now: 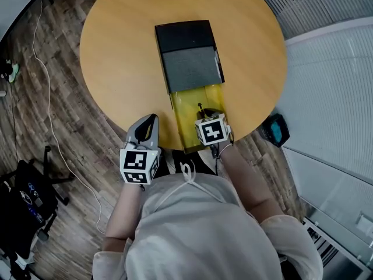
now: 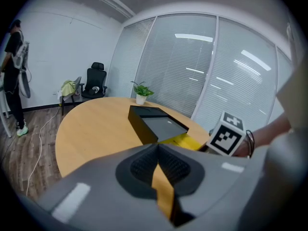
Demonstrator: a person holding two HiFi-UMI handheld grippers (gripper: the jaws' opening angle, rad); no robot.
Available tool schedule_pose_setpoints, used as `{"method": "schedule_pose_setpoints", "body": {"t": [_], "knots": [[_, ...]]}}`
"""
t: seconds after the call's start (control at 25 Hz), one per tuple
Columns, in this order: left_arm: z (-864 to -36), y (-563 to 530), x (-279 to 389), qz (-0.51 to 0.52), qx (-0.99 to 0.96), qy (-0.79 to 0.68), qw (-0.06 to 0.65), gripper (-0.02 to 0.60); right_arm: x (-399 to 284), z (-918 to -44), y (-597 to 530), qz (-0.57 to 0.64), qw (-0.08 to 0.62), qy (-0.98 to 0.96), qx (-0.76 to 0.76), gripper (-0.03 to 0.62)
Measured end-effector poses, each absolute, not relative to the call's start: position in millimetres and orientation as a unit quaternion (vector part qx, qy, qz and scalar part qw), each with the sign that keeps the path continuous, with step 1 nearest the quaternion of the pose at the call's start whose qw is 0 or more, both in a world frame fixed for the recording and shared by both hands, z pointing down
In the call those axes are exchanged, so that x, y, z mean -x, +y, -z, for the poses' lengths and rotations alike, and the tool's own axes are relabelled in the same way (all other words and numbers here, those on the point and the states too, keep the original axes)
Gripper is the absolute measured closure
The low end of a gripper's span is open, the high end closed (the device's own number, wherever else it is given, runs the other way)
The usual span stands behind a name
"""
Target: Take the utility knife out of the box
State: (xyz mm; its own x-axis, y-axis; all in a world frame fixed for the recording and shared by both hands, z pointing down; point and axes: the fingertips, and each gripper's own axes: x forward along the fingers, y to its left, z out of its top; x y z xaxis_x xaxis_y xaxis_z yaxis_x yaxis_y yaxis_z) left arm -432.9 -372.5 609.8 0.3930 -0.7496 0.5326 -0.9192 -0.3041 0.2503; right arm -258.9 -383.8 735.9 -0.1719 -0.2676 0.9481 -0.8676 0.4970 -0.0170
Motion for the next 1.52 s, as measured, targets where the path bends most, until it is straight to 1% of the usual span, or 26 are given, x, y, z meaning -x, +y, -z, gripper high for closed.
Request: {"method": "schedule_pose_setpoints", "body": {"t": [0.36, 0.52, 0.84, 1.36, 1.52], "knots": [[-594.9, -367.4, 424.8, -0.170, -0.809, -0.505, 0.247, 0.575, 256.6, -733.8, -378.9, -0.298, 0.490, -0.718, -0.393, 0.530], [-578.3, -363.5, 422.4, -0.168, -0.819, -0.499, 0.229, 0.575, 258.7, -712.3, -372.2, -0.321, 0.446, -0.728, -0.410, 0.530], [-540.1, -364.0, 418.1, -0.157, -0.834, -0.495, 0.187, 0.575, 265.8, -622.7, -379.1, -0.246, 0.376, -0.769, -0.455, 0.530], [-403.1, -367.0, 403.3, -0.082, -0.867, -0.489, 0.057, 0.575, 288.1, -433.3, -384.3, -0.114, 0.191, -0.832, -0.508, 0.530], [-382.0, -366.8, 402.4, -0.062, -0.865, -0.495, 0.046, 0.575, 289.6, -400.2, -379.7, -0.093, 0.152, -0.840, -0.512, 0.530]]}}
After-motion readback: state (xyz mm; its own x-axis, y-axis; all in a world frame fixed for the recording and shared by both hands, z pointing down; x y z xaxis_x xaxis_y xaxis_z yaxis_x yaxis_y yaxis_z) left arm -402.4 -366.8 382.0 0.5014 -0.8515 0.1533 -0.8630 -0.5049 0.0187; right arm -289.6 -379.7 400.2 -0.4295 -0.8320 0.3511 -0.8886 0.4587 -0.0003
